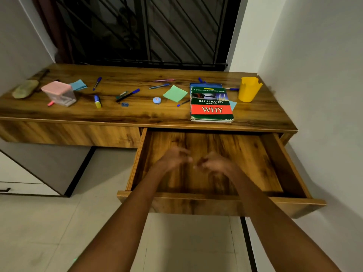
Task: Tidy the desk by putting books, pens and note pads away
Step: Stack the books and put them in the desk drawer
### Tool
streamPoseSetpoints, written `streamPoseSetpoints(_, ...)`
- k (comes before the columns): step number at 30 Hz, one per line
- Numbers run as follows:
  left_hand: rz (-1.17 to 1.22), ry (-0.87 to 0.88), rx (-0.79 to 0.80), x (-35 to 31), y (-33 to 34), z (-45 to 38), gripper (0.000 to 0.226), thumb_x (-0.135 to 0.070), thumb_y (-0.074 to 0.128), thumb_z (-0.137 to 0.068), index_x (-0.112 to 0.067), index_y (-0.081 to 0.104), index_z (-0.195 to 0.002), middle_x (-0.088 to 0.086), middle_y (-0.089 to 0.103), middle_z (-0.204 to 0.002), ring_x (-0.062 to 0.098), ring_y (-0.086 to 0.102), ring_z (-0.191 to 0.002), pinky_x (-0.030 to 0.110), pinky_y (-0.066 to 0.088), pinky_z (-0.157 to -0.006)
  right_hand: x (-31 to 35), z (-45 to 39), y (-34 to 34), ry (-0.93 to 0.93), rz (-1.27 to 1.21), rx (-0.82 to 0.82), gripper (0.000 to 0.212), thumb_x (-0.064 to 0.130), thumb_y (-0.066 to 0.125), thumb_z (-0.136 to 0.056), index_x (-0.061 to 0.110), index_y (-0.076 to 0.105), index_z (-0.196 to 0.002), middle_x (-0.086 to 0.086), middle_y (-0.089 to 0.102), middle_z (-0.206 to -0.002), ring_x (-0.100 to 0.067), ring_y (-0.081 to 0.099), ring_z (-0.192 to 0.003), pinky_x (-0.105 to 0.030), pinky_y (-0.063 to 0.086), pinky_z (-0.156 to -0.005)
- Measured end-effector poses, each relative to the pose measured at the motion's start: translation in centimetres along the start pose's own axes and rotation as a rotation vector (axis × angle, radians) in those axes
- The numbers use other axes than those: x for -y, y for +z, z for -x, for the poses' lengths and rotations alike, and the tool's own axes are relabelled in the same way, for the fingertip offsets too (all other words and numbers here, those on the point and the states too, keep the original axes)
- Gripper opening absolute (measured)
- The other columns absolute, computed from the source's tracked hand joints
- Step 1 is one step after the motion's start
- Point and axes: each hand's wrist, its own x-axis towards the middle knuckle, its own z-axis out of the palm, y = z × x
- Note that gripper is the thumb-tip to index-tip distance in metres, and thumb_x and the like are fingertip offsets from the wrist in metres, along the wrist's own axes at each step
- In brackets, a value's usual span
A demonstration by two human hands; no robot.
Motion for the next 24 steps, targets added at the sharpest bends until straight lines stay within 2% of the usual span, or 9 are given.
streamPoseSetpoints(1, 0.111, 0.026, -0.11, -0.9, -0.3, -0.9, 0.045, -0.016, 0.067, -0.085, -0.006, 0.056, -0.128, 0.003, 0.061, -0.107, 0.016, 0.057, -0.102, 0.033, 0.049, -0.087, 0.4, -0.5, -1.1, -0.023, -0.076, -0.135, 0.015, 0.028, 0.067, -0.086, 0.017, 0.069, -0.096, 0.001, 0.065, -0.093, -0.011, 0.06, -0.081, -0.025, 0.047, -0.071)
streamPoseSetpoints(3, 0.22, 0.037, -0.25, -2.8, -0.9, -2.8, 0.051, -0.022, 0.067, -0.086, -0.008, 0.051, -0.132, 0.006, 0.06, -0.117, 0.018, 0.055, -0.11, 0.031, 0.044, -0.093, 1.4, -2.0, -3.5, -0.04, -0.188, -0.391, 0.031, 0.031, 0.068, -0.085, 0.011, 0.066, -0.11, -0.001, 0.063, -0.107, -0.015, 0.059, -0.098, -0.025, 0.041, -0.077)
streamPoseSetpoints(5, 0.258, 0.052, -0.316, -4.6, -1.5, -4.5, 0.047, -0.027, 0.061, -0.09, -0.01, 0.05, -0.131, 0.002, 0.057, -0.119, 0.017, 0.051, -0.113, 0.027, 0.041, -0.091, 2.4, -3.5, -5.9, -0.061, -0.326, -0.511, 0.038, 0.03, 0.067, -0.085, 0.007, 0.062, -0.115, -0.007, 0.063, -0.116, -0.02, 0.057, -0.106, -0.028, 0.04, -0.081)
streamPoseSetpoints(7, 0.267, 0.071, -0.378, -5.9, -2.1, -6.9, 0.03, -0.025, 0.058, -0.092, -0.01, 0.056, -0.117, 0.001, 0.059, -0.109, 0.02, 0.052, -0.107, 0.025, 0.042, -0.083, 3.1, -5.3, -8.3, -0.077, -0.409, -0.601, 0.039, 0.027, 0.067, -0.086, 0.004, 0.058, -0.116, -0.01, 0.061, -0.115, -0.023, 0.056, -0.107, -0.029, 0.041, -0.083)
streamPoseSetpoints(8, 0.259, 0.07, -0.408, -6.5, -2.4, -8.5, 0.025, -0.025, 0.058, -0.092, -0.01, 0.057, -0.112, 0.003, 0.061, -0.107, 0.021, 0.052, -0.105, 0.024, 0.042, -0.08, 3.2, -6.5, -9.6, -0.075, -0.419, -0.628, 0.039, 0.025, 0.067, -0.087, 0.004, 0.057, -0.117, -0.011, 0.061, -0.114, -0.024, 0.056, -0.108, -0.03, 0.042, -0.083)
streamPoseSetpoints(10, 0.218, 0.043, -0.443, -7.2, -2.7, -11.3, 0.036, -0.025, 0.058, -0.092, -0.004, 0.053, -0.121, 0.011, 0.06, -0.117, 0.023, 0.054, -0.106, 0.027, 0.041, -0.081, 3.5, -8.7, -11.6, -0.04, -0.384, -0.66, 0.039, 0.025, 0.065, -0.088, 0.003, 0.057, -0.119, -0.014, 0.062, -0.119, -0.026, 0.057, -0.106, -0.03, 0.041, -0.08)
streamPoseSetpoints(15, 0.034, -0.064, -0.389, -8.0, -2.6, -18.3, 0.036, -0.026, 0.061, -0.09, -0.005, 0.059, -0.119, 0.013, 0.062, -0.123, 0.027, 0.06, -0.111, 0.032, 0.046, -0.087, 2.7, -14.2, -15.6, 0.108, -0.28, -0.737, 0.045, 0.026, 0.062, -0.089, 0.002, 0.053, -0.126, -0.016, 0.061, -0.122, -0.029, 0.06, -0.108, -0.031, 0.047, -0.076)
streamPoseSetpoints(19, 0.08, -0.104, -0.336, -8.8, -3.2, -22.3, 0.035, -0.024, 0.06, -0.09, -0.009, 0.056, -0.122, 0.012, 0.061, -0.125, 0.027, 0.058, -0.114, 0.034, 0.046, -0.09, 2.4, -17.6, -17.3, 0.198, -0.273, -0.704, 0.047, 0.029, 0.069, -0.084, 0.002, 0.054, -0.119, -0.015, 0.063, -0.117, -0.03, 0.061, -0.105, -0.04, 0.052, -0.091)
streamPoseSetpoints(24, 0.31, -0.207, -0.221, -8.6, -4.1, -24.9, 0.038, -0.02, 0.065, -0.087, -0.01, 0.054, -0.122, 0.011, 0.06, -0.127, 0.03, 0.058, -0.115, 0.041, 0.047, -0.097, 2.6, -20.0, -18.2, 0.249, -0.402, -0.708, 0.055, 0.03, 0.078, -0.075, 0.003, 0.055, -0.117, -0.012, 0.063, -0.116, -0.03, 0.062, -0.105, -0.043, 0.052, -0.093)
